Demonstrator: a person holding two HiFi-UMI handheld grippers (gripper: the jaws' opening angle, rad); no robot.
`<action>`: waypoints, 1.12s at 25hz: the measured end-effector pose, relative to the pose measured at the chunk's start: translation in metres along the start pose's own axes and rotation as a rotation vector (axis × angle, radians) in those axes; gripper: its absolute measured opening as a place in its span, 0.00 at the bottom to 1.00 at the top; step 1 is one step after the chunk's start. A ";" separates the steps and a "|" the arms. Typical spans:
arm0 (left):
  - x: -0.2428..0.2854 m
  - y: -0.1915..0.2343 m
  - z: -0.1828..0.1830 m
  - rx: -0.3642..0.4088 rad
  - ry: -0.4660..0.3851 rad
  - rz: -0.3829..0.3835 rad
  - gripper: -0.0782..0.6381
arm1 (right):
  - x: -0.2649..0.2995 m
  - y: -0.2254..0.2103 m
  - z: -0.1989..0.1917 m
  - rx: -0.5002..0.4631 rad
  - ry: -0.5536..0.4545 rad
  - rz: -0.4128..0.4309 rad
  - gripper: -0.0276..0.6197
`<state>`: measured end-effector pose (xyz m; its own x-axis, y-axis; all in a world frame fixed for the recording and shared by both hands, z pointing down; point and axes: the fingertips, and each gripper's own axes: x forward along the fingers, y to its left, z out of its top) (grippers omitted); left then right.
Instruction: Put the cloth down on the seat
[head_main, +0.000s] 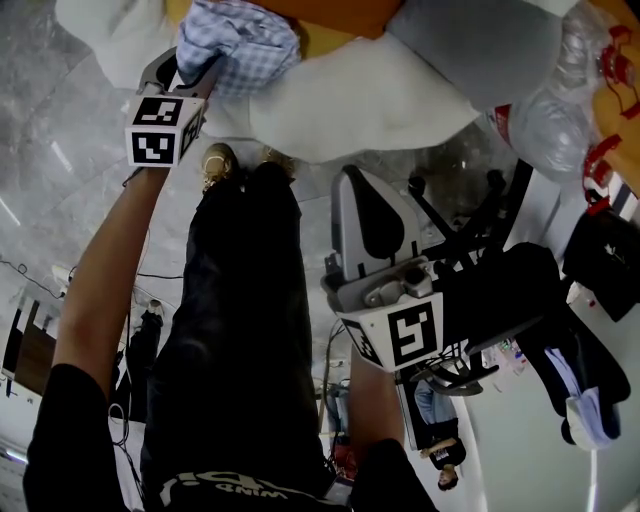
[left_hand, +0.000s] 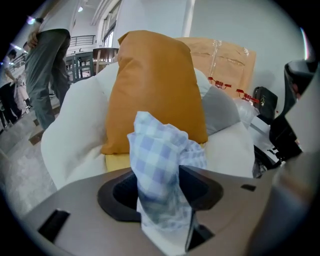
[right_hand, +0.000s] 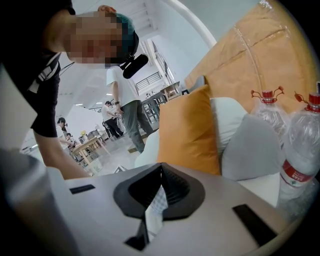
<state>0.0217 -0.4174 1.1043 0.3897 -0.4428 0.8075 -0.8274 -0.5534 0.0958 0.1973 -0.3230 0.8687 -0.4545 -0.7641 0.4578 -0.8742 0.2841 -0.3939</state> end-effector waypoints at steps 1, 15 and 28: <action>-0.002 0.002 -0.001 -0.004 0.008 0.004 0.43 | 0.000 0.001 0.000 0.000 -0.002 0.000 0.07; -0.025 0.002 0.002 0.016 -0.033 -0.007 0.78 | -0.005 0.018 0.004 -0.009 -0.012 -0.002 0.07; -0.140 -0.035 0.072 -0.035 -0.157 -0.168 0.51 | -0.023 0.065 0.068 -0.069 -0.058 0.024 0.07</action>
<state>0.0251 -0.3870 0.9464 0.5791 -0.4521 0.6784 -0.7579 -0.6051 0.2438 0.1620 -0.3265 0.7785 -0.4664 -0.7881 0.4016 -0.8739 0.3402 -0.3473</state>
